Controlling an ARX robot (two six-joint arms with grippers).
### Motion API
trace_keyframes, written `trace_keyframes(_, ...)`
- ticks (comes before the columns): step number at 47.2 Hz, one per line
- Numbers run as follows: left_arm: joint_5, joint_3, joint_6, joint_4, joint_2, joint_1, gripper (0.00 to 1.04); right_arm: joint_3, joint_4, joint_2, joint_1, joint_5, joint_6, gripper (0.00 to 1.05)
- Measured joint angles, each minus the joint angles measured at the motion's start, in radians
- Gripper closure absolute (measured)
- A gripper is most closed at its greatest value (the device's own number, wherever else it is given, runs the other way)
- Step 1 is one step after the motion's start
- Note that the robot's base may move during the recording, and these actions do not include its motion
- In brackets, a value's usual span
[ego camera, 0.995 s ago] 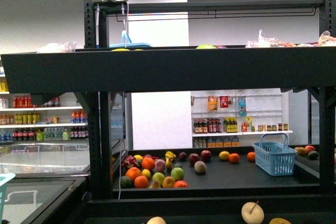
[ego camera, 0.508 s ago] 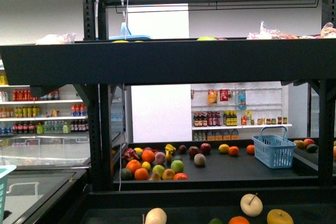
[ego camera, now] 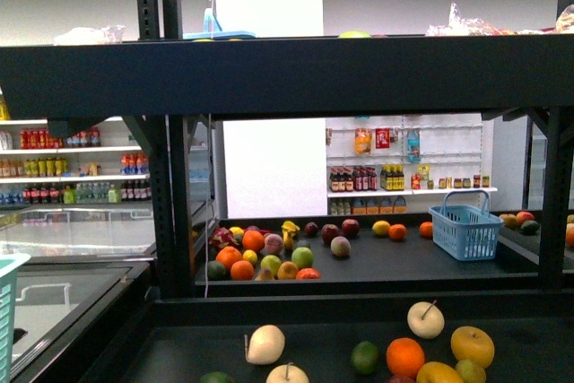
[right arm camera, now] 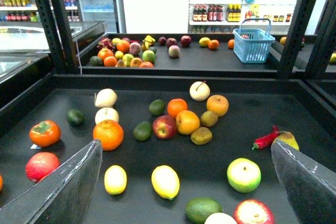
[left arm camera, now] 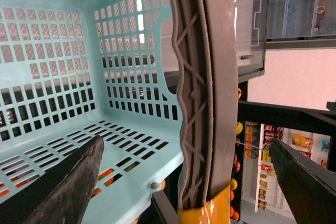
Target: Pick lemon from shelf
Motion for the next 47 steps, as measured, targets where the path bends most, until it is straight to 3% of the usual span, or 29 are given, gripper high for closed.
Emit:
trace_keyframes(14, -0.031, 0.130, 0.003, 0.002, 0.139, -0.010, 0.08, 0.000, 0.000, 0.000, 0.000, 0.000, 0.000, 0.08)
trace_keyframes(27, -0.059, 0.146, 0.022, 0.020, 0.172, -0.023, 0.49, 0.000, 0.000, 0.000, 0.000, 0.000, 0.000, 0.08)
trace_keyframes(33, -0.074, 0.150, 0.043, 0.021, 0.172, -0.023, 0.71, 0.000, 0.000, 0.000, 0.000, 0.000, 0.000, 0.08)
trace_keyframes(36, -0.096, 0.149, 0.060, 0.035, 0.164, -0.023, 0.86, 0.000, 0.000, 0.000, 0.000, 0.000, 0.000, 0.08)
trace_keyframes(47, -0.043, 0.111, 0.318, 0.043, 0.073, -0.058, 0.89, 0.000, 0.000, 0.000, 0.000, 0.000, 0.000, 0.08)
